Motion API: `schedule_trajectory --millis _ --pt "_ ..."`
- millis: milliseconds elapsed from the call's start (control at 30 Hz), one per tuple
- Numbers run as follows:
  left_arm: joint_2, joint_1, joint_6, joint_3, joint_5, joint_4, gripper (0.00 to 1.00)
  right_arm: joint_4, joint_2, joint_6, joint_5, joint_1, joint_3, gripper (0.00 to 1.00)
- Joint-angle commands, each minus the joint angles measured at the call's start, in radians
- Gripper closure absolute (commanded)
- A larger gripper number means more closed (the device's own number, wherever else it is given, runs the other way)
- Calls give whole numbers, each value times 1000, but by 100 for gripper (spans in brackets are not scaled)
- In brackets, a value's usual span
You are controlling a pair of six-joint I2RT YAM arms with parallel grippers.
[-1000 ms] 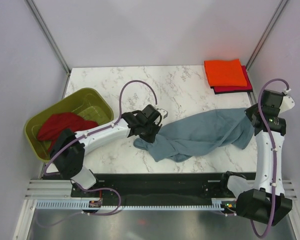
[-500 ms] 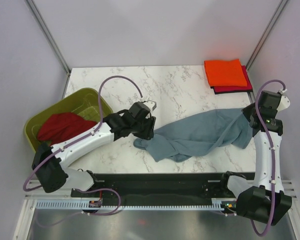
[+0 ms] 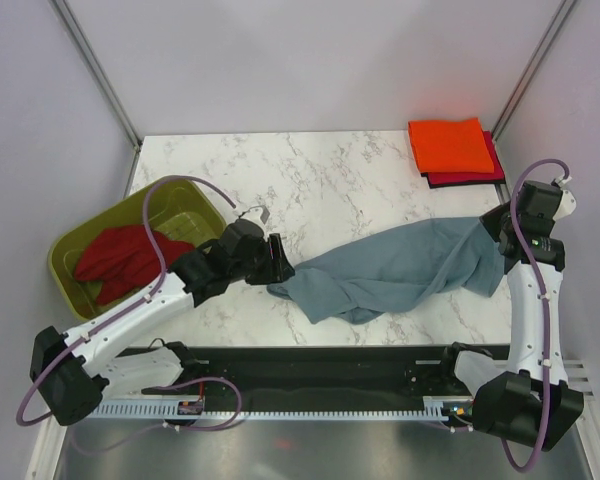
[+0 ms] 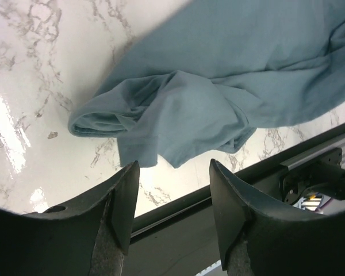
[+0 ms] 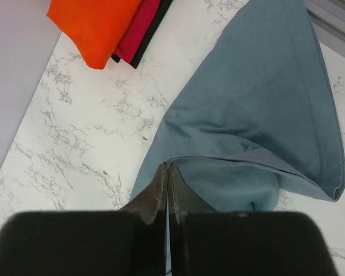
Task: Fold and stack the t-shirts
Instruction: Flatten the tshirt out
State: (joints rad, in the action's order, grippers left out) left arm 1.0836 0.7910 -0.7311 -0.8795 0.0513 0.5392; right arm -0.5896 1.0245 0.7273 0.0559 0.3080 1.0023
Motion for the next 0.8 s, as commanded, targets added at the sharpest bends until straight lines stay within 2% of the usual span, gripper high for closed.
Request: schedule_trajectory --millis 0,333,533,767 --pt "-10 -54 -77 48 -13 -22 40 39 -6 -3 -24 3 -7 100" --pt "-56 -133 -208 152 -113 -114 33 40 -15 -8 -31 3 -2 100" --pt "-47 -161 -271 212 -171 -191 33 42 -14 0 -37 3 -4 100" --pt "-13 -162 -291 234 -159 -217 33 45 -12 -3 -33 3 -1 100"
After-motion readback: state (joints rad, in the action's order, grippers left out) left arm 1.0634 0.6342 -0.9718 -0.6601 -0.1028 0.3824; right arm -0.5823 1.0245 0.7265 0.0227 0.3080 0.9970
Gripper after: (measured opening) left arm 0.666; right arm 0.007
